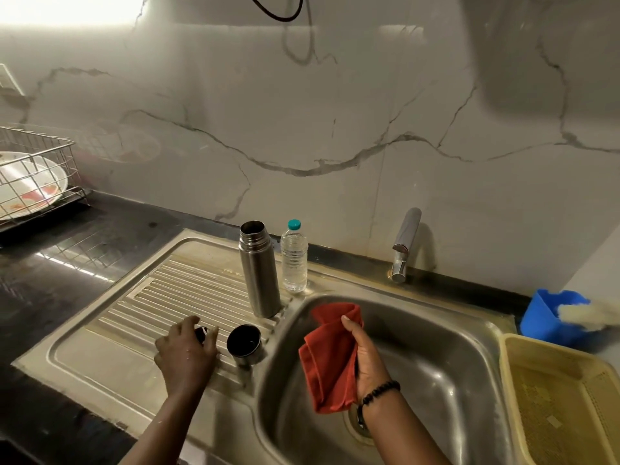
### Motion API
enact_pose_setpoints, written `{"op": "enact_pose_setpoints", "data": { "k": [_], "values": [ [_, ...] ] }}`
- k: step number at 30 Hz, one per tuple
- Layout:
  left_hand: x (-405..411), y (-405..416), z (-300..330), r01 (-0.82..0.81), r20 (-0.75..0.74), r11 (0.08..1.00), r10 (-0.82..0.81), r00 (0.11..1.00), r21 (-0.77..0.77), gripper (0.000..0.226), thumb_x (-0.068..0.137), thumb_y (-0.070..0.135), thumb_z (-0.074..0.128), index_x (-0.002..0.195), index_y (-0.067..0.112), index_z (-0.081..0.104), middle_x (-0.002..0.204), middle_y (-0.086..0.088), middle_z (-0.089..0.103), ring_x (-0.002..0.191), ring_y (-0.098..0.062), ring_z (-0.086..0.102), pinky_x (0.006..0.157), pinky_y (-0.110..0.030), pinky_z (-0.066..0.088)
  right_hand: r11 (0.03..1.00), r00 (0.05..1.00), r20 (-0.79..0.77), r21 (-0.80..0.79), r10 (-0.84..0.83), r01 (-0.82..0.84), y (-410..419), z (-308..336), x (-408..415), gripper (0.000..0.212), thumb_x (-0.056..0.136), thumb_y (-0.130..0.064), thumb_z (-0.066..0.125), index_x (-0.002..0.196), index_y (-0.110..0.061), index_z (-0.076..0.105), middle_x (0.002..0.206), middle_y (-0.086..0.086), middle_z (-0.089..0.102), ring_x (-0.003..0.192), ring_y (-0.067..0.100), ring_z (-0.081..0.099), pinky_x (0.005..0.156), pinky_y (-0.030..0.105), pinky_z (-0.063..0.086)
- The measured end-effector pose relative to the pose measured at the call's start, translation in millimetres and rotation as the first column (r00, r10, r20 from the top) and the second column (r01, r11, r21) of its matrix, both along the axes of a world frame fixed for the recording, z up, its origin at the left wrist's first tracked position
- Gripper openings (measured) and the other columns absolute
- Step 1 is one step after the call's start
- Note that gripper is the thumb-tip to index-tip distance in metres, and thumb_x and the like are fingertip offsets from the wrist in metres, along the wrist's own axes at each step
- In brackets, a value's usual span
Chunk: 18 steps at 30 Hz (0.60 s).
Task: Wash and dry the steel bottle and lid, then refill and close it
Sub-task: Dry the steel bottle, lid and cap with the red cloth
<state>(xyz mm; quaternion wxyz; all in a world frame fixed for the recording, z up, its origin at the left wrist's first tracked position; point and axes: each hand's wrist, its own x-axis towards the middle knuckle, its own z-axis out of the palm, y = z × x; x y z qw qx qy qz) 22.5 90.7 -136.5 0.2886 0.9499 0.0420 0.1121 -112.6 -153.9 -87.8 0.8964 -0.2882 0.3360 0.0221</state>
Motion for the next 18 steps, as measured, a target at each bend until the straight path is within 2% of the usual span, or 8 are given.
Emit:
{"op": "enact_pose_setpoints", "data": {
  "k": [2,4,7,9,11,14,16,18],
  "values": [
    [0,10,-9,0.098,-0.061,0.995,-0.099,0.993,-0.025,0.043,0.082,0.022,0.08,0.119,0.014,0.061,0.109,-0.021,0.062,0.104,-0.044,0.054,0.083,-0.049,0.045,1.0,1.0,-0.007,0.007,-0.005,0.006,0,-1,0,0.043,0.081,-0.036,0.071,0.111,-0.005,0.067,0.102,0.024,0.071,0.082,0.037,0.069,0.076,0.047,0.055],
    [-1,14,-10,0.132,-0.053,0.986,-0.138,0.989,-0.1,0.047,0.078,0.014,0.082,0.119,0.011,0.059,0.106,-0.021,0.061,0.098,-0.042,0.057,0.079,-0.045,0.048,1.0,1.0,-0.008,0.01,-0.001,0.001,1,-1,1,0.044,0.081,-0.036,0.071,0.112,-0.005,0.067,0.103,0.025,0.071,0.083,0.038,0.069,0.077,0.047,0.056],
    [-9,0,10,0.065,0.097,0.976,-0.046,0.994,-0.207,0.046,0.079,0.015,0.083,0.116,0.005,0.058,0.105,-0.021,0.058,0.094,-0.037,0.058,0.078,-0.042,0.048,1.0,1.0,0.014,0.01,0.008,-0.008,0,-2,-1,0.045,0.082,-0.037,0.071,0.114,-0.006,0.066,0.107,0.025,0.07,0.091,0.039,0.068,0.083,0.05,0.054],
    [-18,-20,30,0.103,0.227,0.942,-0.029,0.973,-0.319,0.044,0.082,0.02,0.081,0.116,0.009,0.056,0.106,-0.014,0.057,0.094,-0.028,0.057,0.079,-0.039,0.049,1.0,0.999,0.027,0.012,-0.019,0.019,-1,-1,-3,0.045,0.084,-0.039,0.069,0.114,-0.006,0.066,0.108,0.025,0.07,0.093,0.039,0.067,0.086,0.052,0.053],
    [-33,-43,49,0.208,0.282,0.878,-0.088,0.956,-0.432,0.039,0.084,0.025,0.078,0.114,0.017,0.055,0.103,-0.003,0.059,0.091,-0.019,0.058,0.079,-0.035,0.049,0.999,0.996,0.074,0.029,-0.045,0.043,-3,0,-5,0.05,0.086,-0.044,0.065,0.118,-0.005,0.065,0.113,0.026,0.067,0.101,0.041,0.064,0.091,0.054,0.05],
    [-54,-78,66,0.319,0.192,0.736,-0.255,0.948,-0.598,0.028,0.089,0.038,0.068,0.109,0.027,0.052,0.099,0.007,0.065,0.087,-0.013,0.066,0.074,-0.033,0.054,0.997,0.985,0.17,0.065,-0.039,0.029,-6,5,-8,0.062,0.089,-0.058,0.051,0.116,-0.005,0.07,0.121,0.026,0.064,0.106,0.042,0.064,0.089,0.052,0.052],
    [-62,-96,68,0.343,0.121,0.653,-0.361,0.925,-0.675,0.028,0.089,0.048,0.06,0.108,0.028,0.053,0.099,0.006,0.069,0.087,-0.009,0.069,0.078,-0.035,0.057,0.997,0.972,0.232,0.077,-0.037,0.019,-11,6,-9,0.073,0.089,-0.068,0.04,0.114,-0.007,0.071,0.123,0.026,0.063,0.105,0.041,0.065,0.087,0.051,0.054],
    [-66,-111,69,0.349,0.078,0.581,-0.439,0.895,-0.735,0.033,0.089,0.052,0.056,0.109,0.025,0.055,0.102,0.001,0.07,0.093,-0.011,0.07,0.083,-0.034,0.058,0.995,0.955,0.288,0.096,-0.065,0.038,-17,6,-9,0.084,0.084,-0.077,0.036,0.129,-0.01,0.061,0.131,0.024,0.058,0.117,0.043,0.058,0.096,0.053,0.047]
  ]
}}
